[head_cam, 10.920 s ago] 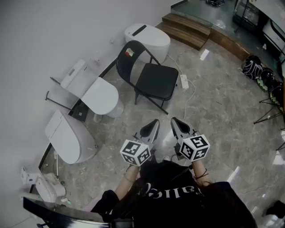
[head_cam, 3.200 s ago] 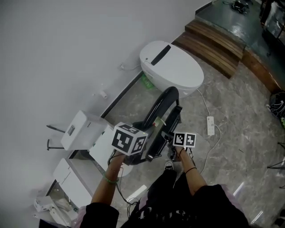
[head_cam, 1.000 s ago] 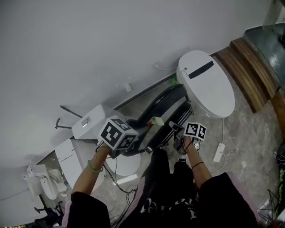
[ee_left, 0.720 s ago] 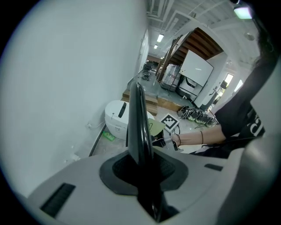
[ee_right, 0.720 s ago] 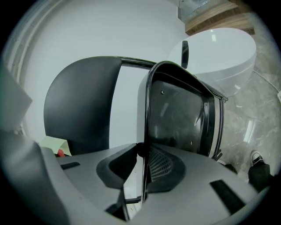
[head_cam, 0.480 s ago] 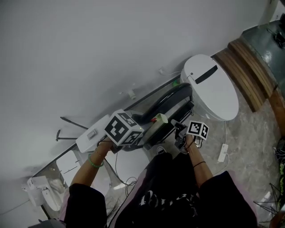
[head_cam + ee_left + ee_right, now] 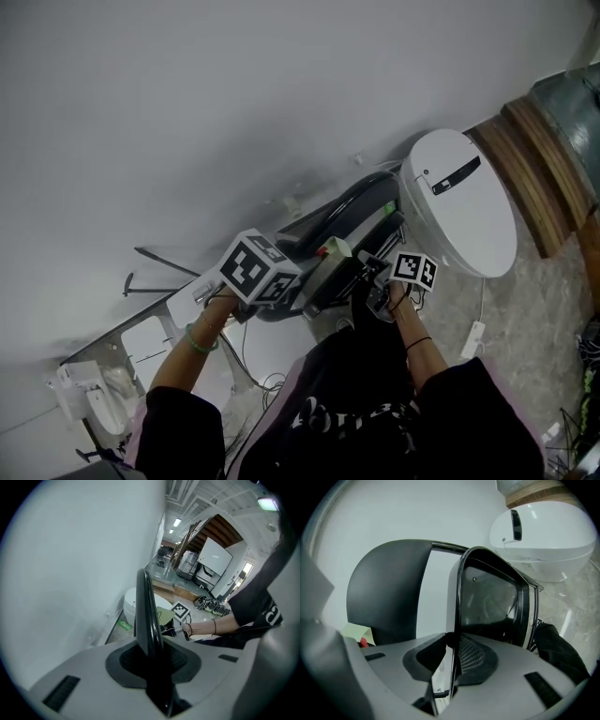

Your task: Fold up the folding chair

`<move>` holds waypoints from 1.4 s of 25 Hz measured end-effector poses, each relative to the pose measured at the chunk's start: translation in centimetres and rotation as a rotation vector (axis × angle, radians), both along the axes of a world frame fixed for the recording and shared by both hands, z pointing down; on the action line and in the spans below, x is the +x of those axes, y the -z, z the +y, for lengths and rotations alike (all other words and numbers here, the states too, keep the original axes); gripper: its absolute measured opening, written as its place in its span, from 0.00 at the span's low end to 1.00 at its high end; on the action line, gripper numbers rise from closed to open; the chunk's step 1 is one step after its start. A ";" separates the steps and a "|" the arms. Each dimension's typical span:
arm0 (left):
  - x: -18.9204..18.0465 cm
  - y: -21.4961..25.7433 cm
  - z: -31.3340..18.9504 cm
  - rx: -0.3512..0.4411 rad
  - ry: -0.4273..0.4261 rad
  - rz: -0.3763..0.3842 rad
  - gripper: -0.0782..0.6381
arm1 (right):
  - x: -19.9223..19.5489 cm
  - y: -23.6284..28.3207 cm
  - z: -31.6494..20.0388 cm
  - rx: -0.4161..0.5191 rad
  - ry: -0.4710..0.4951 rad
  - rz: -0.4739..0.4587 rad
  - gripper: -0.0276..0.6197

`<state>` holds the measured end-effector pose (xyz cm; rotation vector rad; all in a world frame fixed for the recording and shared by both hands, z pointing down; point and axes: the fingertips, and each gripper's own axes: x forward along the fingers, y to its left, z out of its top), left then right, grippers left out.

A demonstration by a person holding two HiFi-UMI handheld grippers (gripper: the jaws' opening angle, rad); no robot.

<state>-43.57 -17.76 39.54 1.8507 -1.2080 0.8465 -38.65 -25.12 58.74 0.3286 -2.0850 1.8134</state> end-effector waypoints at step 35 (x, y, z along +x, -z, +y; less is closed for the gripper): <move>-19.9 -2.8 -20.7 -0.132 0.054 -0.072 0.21 | -22.0 -3.5 -19.5 -0.115 0.052 -0.004 0.16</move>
